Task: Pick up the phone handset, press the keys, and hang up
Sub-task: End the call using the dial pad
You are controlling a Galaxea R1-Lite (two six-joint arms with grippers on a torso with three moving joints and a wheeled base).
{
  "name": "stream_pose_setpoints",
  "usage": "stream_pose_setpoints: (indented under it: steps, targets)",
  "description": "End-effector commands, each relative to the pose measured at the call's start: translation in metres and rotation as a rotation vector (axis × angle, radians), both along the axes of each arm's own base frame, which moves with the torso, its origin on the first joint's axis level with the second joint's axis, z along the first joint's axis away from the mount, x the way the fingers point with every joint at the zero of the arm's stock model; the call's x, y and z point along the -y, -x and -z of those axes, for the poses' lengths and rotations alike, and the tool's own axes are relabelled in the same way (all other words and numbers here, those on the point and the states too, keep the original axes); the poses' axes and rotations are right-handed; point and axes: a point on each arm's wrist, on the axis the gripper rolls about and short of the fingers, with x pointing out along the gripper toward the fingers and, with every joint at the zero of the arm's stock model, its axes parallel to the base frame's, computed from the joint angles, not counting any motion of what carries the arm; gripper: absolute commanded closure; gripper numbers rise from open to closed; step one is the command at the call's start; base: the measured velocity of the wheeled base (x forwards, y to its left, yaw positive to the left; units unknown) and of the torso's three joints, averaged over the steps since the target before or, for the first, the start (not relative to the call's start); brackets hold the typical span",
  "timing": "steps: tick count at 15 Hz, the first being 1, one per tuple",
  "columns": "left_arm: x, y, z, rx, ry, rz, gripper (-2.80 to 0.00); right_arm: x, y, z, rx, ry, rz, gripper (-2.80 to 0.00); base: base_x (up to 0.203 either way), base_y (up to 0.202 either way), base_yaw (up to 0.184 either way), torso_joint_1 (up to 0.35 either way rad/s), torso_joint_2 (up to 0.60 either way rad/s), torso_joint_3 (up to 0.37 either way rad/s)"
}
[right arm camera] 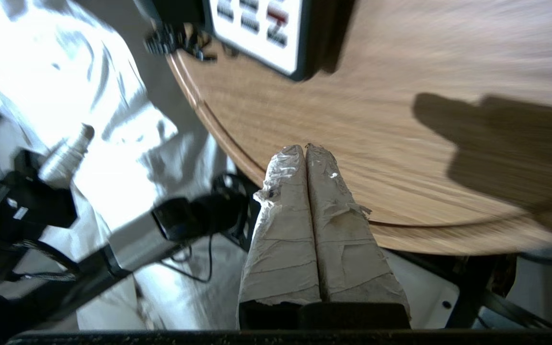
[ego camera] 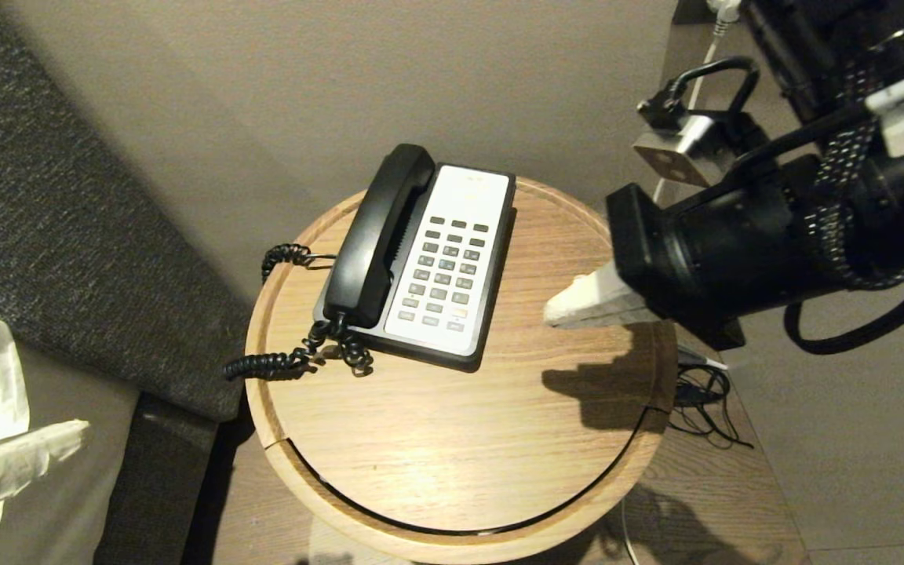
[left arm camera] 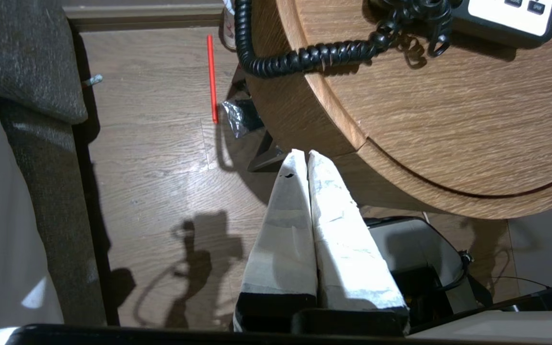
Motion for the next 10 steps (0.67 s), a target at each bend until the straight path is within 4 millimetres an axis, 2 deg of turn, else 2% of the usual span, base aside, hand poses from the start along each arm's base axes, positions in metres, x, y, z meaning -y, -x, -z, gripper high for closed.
stream_pose_setpoints:
  steps: [1, 10]
  targets:
    - [-0.001, 0.001, 0.003, -0.007, -0.002, -0.002, 0.0, -0.024, -0.009, 0.018, -0.042, 0.038, -0.031, 0.0, 0.0, 0.0, 0.0, 0.0, 0.0, 0.0]
    - [-0.001, 0.002, 0.008, -0.021, -0.001, 0.008, 0.0, -0.047, -0.027, 0.027, -0.008, -0.004, -0.048, 0.0, 0.0, 0.0, 0.0, 0.0, 0.0, 0.0]
